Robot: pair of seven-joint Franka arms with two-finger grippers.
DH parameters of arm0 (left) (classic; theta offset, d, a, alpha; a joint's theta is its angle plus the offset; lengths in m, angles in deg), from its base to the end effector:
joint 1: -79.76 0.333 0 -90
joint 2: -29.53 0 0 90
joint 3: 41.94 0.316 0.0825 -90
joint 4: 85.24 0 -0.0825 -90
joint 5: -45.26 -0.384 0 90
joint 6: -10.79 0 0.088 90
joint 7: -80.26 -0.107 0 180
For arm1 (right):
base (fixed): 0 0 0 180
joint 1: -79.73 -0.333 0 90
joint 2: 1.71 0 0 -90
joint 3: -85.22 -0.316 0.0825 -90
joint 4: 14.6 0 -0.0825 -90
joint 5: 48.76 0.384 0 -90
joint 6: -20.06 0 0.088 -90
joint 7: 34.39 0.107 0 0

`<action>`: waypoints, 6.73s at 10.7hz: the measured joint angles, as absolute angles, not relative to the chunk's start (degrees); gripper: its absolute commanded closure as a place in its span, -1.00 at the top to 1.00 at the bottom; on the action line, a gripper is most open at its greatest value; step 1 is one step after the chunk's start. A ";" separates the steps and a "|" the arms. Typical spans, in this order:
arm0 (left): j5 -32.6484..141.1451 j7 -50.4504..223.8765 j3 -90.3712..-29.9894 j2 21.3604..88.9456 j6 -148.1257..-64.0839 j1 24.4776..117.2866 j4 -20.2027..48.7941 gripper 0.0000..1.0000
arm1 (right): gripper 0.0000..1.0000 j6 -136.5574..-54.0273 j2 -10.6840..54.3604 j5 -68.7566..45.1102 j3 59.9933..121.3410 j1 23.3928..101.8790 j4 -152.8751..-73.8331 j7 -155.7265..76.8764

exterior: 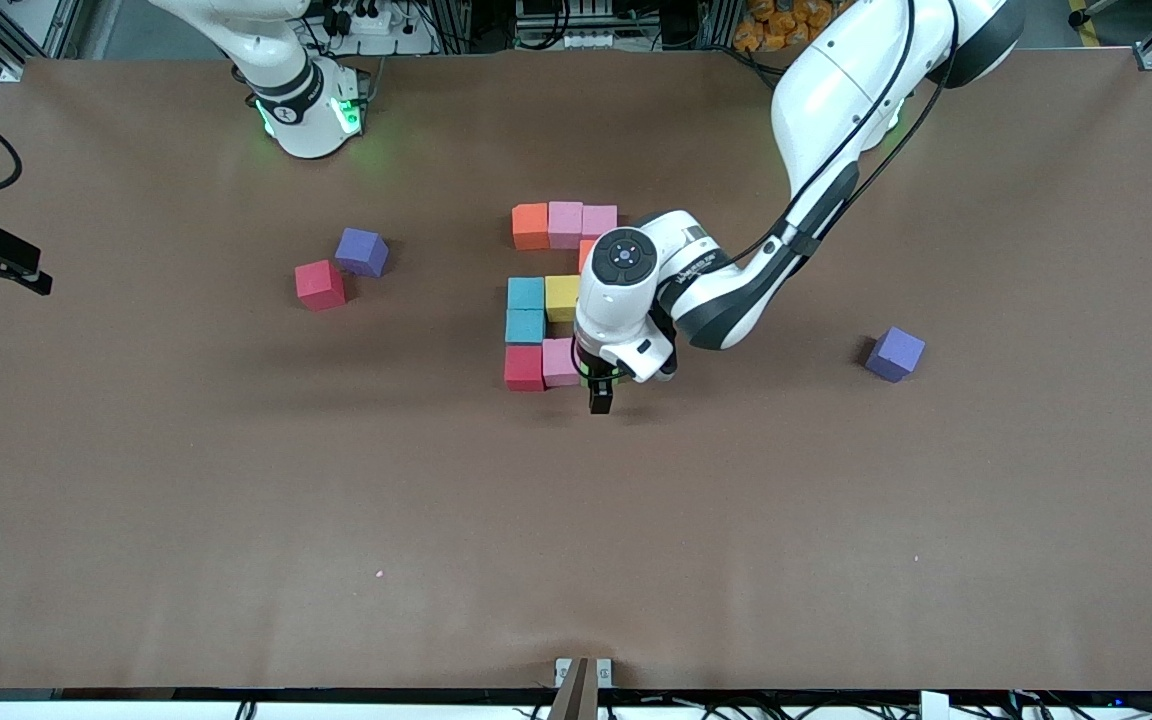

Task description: Form number 2 with 11 blocks

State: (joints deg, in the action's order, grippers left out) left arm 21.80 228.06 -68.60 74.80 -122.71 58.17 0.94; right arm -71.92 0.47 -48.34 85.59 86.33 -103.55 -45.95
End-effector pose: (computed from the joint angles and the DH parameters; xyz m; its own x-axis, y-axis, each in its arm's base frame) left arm 0.5311 -0.4924 0.2447 -0.0388 0.9932 -0.1095 0.9962 0.0470 0.0737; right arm 0.5655 -0.0683 0.6149 0.9967 0.0798 0.0160 0.0799 -0.9968 -0.0040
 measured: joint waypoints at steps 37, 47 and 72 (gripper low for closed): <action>31.71 138.84 -68.32 50.56 -92.50 75.39 -0.34 1.00 | 1.00 -73.87 1.49 -48.22 85.63 86.36 -103.51 -45.90; 36.55 111.67 -69.81 43.10 -77.78 81.53 -4.32 1.00 | 1.00 -74.50 1.85 -48.21 85.64 86.36 -103.43 -45.90; 42.36 84.99 -51.19 27.05 -76.79 77.66 7.99 1.00 | 1.00 -75.37 2.30 -48.19 85.62 86.35 -103.41 -45.89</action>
State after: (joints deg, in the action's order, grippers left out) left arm 42.36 84.99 -51.19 27.05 -76.79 77.66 7.99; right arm -75.37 2.30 -48.19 85.62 86.35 -103.41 -45.89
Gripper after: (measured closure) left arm 0.000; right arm 0.000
